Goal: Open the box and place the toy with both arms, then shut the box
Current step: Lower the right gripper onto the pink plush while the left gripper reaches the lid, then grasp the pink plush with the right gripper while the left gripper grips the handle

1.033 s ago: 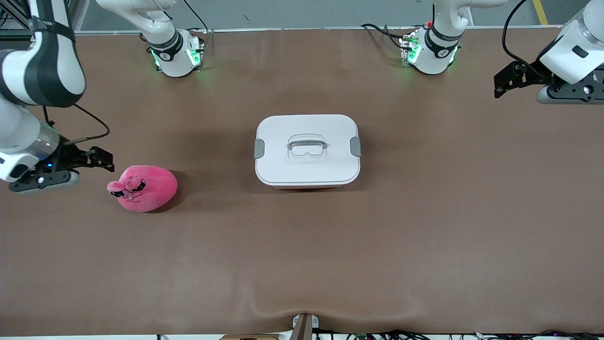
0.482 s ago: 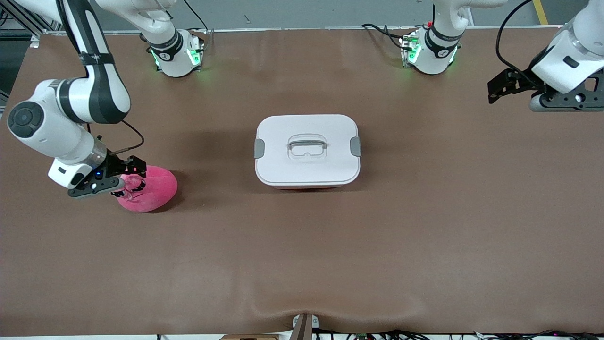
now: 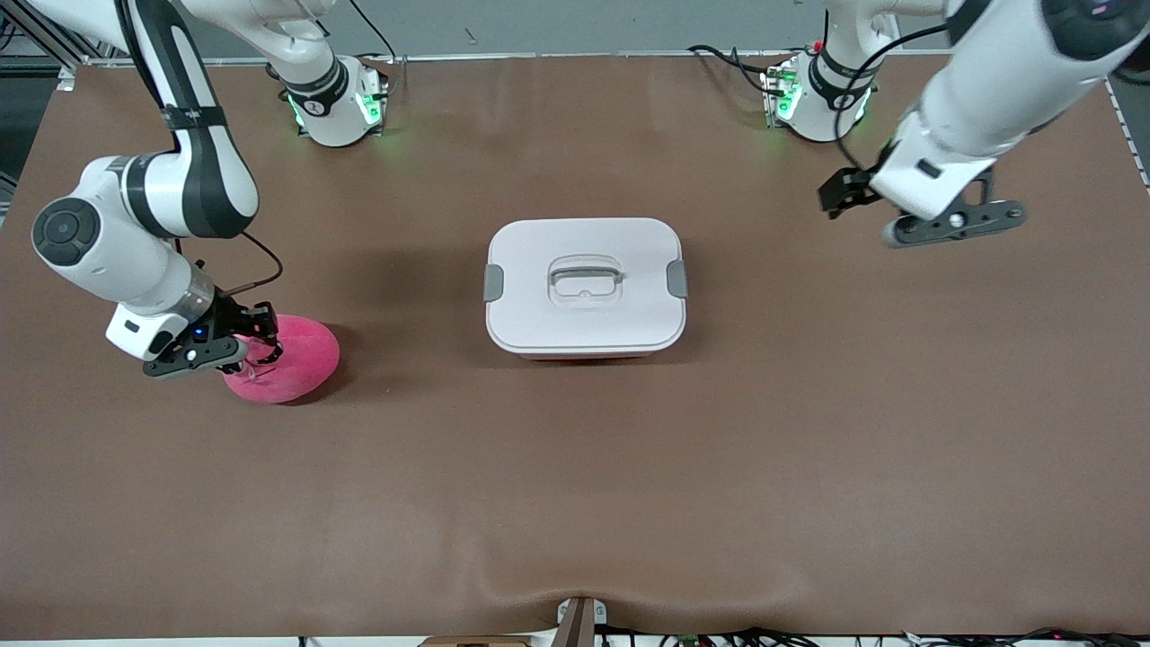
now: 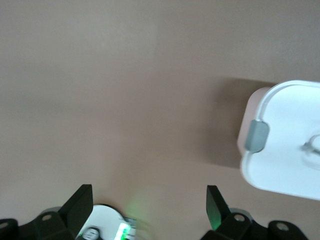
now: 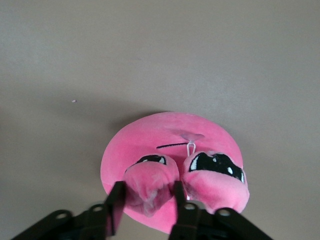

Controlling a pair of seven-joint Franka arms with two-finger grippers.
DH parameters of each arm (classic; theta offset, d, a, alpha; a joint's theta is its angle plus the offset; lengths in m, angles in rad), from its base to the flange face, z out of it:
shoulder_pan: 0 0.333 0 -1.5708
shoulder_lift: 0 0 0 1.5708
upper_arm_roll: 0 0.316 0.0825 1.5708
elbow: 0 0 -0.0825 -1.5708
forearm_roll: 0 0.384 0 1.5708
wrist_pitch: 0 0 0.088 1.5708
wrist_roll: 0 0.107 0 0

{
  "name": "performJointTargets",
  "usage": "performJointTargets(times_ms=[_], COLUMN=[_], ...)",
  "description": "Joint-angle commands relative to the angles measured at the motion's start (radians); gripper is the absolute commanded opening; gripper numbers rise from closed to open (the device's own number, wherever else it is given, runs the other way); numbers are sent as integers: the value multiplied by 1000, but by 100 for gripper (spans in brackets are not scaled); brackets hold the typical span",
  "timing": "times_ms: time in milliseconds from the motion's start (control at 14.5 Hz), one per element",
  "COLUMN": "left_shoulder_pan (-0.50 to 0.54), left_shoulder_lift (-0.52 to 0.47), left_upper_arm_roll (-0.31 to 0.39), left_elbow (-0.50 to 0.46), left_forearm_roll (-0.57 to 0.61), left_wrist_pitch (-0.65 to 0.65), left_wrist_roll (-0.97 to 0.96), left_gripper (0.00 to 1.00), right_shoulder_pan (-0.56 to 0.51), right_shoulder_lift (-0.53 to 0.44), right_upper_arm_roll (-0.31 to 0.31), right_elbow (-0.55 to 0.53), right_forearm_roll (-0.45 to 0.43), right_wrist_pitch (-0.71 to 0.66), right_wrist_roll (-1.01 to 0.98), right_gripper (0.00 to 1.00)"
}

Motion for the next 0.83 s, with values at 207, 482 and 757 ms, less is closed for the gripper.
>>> performJointTargets(times_ms=[207, 482, 757], left_shoulder_pan=[2, -60, -154], left_shoulder_lift=[94, 167, 263], left_upper_arm_roll=[-189, -252, -252], left_elbow=[23, 23, 27], left_forearm_roll=[-15, 3, 60], left_wrist_pitch=[64, 157, 280], left_wrist_roll=[-470, -852, -1165], left_gripper=[96, 89, 88], right_shoulder_pan=[-8, -6, -22], right_shoulder_lift=[-36, -126, -162], right_upper_arm_roll=[6, 3, 1], right_elbow=[47, 69, 125], right_forearm_roll=[13, 10, 7], right_wrist_pitch=[-42, -150, -277], right_wrist_roll=[-18, -19, -85], right_gripper=[0, 0, 0])
